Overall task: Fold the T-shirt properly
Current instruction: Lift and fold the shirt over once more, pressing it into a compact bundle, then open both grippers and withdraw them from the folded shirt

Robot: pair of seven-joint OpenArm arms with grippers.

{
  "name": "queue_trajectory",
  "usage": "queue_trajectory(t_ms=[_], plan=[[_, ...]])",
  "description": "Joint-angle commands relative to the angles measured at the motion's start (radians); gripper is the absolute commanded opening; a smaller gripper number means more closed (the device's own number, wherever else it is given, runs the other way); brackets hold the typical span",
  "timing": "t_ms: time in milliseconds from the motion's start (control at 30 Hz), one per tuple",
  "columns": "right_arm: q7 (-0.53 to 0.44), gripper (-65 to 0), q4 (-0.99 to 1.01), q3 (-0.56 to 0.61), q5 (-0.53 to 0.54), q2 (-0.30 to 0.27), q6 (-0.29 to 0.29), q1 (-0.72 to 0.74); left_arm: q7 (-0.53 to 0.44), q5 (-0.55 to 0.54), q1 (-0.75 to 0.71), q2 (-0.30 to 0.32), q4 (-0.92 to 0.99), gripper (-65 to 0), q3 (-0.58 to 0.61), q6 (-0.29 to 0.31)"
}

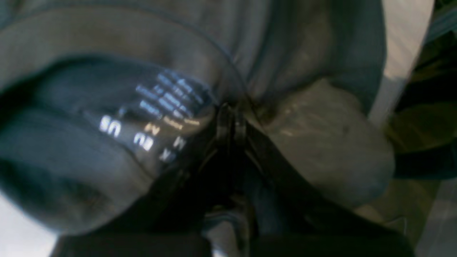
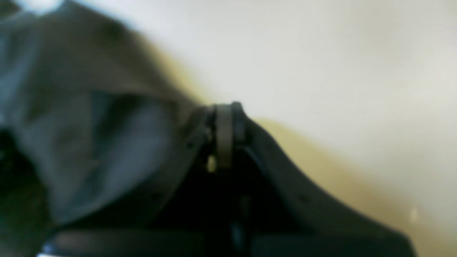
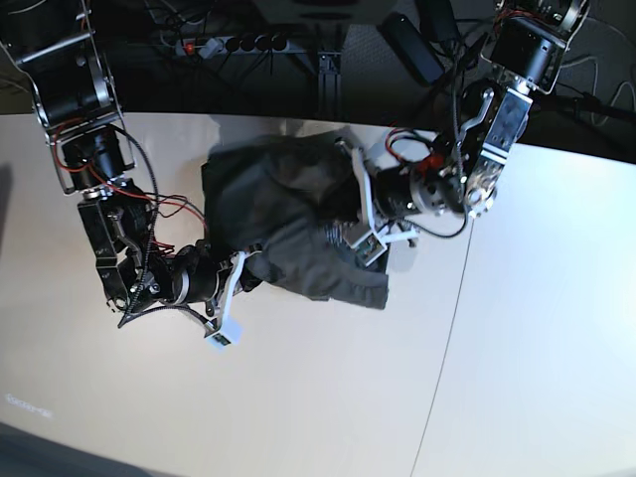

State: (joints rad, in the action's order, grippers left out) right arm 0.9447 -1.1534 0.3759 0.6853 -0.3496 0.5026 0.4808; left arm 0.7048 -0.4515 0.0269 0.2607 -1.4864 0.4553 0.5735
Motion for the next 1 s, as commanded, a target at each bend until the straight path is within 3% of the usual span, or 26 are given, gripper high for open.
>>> queue_trajectory(t_ms=[0,133,333,533,733,967], plan=[[0.005,-65.0,-0.042,-0.009,0.042,-0.051,0.059,0.004,0.032,0.069,0.030,0.008,0.022,-65.0,-0.005,-0.021],[0.048,-65.0,-0.175,-0.010,0.129,-0.149,0.074,-0.104,0.023,0.075,0.117,0.008,0.082,-65.0,-0.005,-0.019],[0.078,-65.0,-0.384,-0.046,0.135,-0.208,0.074,-0.272,-0.031,0.074,0.225,0.001,0.137,-65.0,-0.003,-0.019],[0.077,-65.0,-0.490,-0.065,0.153,-0.190,0.074,-0.402,-0.057,0.075,0.273,-0.082,0.183,-65.0,-0.003,-0.019],[0.077,-65.0,-0.513,-0.065,0.140,-0.105,0.074,-0.432,-0.058,0.076,0.274,-0.148,0.197,-65.0,-0.003,-0.019],[0.107,-65.0,-0.513,-0.071,0.127,-0.114,0.074,-0.432,-0.001,0.068,0.335,-0.129,0.187,-65.0,-0.007,-0.020]])
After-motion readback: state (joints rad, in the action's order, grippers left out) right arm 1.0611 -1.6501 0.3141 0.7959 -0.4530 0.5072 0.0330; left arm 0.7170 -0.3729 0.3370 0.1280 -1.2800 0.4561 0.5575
